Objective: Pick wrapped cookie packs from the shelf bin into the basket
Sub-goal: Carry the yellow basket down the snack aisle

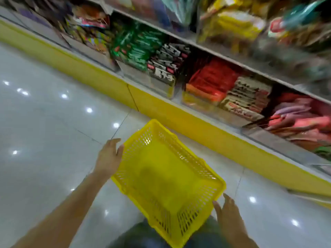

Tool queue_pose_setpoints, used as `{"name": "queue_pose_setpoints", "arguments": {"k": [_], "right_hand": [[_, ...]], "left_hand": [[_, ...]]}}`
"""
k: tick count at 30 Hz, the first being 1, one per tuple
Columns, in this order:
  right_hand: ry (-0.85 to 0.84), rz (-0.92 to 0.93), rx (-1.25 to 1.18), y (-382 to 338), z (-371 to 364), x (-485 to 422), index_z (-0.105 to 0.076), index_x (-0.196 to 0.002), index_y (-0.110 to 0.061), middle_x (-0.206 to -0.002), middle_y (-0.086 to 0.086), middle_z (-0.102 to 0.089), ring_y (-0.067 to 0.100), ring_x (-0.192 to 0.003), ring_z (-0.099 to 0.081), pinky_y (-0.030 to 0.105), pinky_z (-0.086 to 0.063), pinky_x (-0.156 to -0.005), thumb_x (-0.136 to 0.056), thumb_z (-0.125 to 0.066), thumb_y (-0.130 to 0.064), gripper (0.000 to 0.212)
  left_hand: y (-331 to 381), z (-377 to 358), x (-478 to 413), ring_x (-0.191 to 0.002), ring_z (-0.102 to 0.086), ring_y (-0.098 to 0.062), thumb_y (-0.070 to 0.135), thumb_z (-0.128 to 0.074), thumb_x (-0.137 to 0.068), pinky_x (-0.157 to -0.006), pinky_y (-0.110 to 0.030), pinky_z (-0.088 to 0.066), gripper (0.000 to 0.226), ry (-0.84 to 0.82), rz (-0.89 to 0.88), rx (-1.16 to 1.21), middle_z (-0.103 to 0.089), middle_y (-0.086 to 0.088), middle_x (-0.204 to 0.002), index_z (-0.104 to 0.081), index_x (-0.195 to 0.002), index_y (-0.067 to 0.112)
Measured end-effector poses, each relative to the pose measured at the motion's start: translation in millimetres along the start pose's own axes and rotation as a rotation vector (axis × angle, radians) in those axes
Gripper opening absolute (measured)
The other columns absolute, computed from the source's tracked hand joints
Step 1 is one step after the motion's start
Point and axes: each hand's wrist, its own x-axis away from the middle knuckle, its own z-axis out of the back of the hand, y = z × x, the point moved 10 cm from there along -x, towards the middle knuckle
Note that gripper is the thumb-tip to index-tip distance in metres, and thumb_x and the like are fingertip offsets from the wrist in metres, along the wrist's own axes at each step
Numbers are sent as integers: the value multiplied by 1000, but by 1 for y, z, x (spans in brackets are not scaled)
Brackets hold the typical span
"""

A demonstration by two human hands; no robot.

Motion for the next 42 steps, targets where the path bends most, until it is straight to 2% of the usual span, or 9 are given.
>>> {"name": "queue_pose_setpoints", "arguments": {"k": [4, 8, 14, 18, 23, 31, 34, 37, 42], "right_hand": [[10, -242, -185, 52, -77, -46, -23, -141, 4, -137, 25, -41, 38, -122, -45, 43, -36, -97, -94, -51, -26, 62], [98, -382, -360, 90, -121, -63, -50, -113, 9, -89, 18, -50, 22, -78, -47, 34, -37, -68, -94, -48, -18, 32], [103, -437, -441, 94, -116, -55, -57, -105, 4, -75, 14, -56, 25, -65, -50, 32, -38, -62, -96, -47, -29, 36], [115, -354, -437, 59, -78, -24, -45, -119, 1, -96, 15, -54, 27, -81, -52, 35, -40, -71, -96, -46, -33, 41], [136, -146, -382, -32, -11, 30, -46, -123, 1, -119, 24, -55, 36, -108, -54, 39, -41, -83, -99, -36, -34, 44], [251, 196, -287, -249, 66, 122, -52, -106, 5, -107, 31, -55, 44, -104, -51, 40, -34, -77, -101, -28, -30, 43], [214, 332, -309, -334, 69, 145, -52, -103, 4, -92, 20, -52, 37, -93, -52, 31, -27, -68, -101, -28, -33, 44], [169, 465, -288, -416, 63, 160, -51, -113, 7, -93, 21, -54, 32, -85, -52, 31, -30, -66, -100, -27, -37, 52], [184, 629, -257, -558, 55, 175, -54, -111, 9, -106, 31, -56, 39, -97, -53, 30, -17, -59, -101, -29, -29, 46]], "left_hand": [[-55, -78, -57, -130, -36, -38, 21, -42, -97, -107, -42, -26, 47, -103, 81, -82, -40, -27, -139, -37, -136, -5], [-94, -130, -76, -128, -37, -42, 25, -39, -98, -104, -46, -29, 51, -136, 167, -98, -38, -28, -139, -31, -139, -3], [-113, -121, -65, -117, -46, -41, 34, -38, -98, -94, -42, -35, 47, -104, 348, 55, -51, -29, -125, -48, -124, -4], [-126, -72, -24, -116, -47, -44, 34, -37, -98, -92, -42, -36, 49, -89, 422, 81, -53, -32, -122, -51, -120, -8], [-142, 43, 35, -116, -46, -46, 39, -40, -97, -94, -45, -36, 52, 26, 546, 119, -53, -34, -121, -53, -118, -7], [-180, 250, 111, -113, -50, -48, 43, -33, -98, -93, -47, -37, 61, 194, 664, 263, -54, -38, -116, -57, -110, -12], [-195, 316, 130, -111, -49, -49, 44, -32, -98, -92, -48, -37, 62, 309, 647, 323, -54, -39, -114, -57, -108, -12], [-213, 372, 140, -116, -46, -50, 50, -30, -97, -96, -49, -35, 66, 388, 688, 361, -52, -37, -121, -56, -117, -8], [-239, 455, 127, -112, -48, -51, 46, -29, -98, -91, -50, -37, 65, 597, 733, 396, -53, -41, -115, -57, -111, -11]]}}
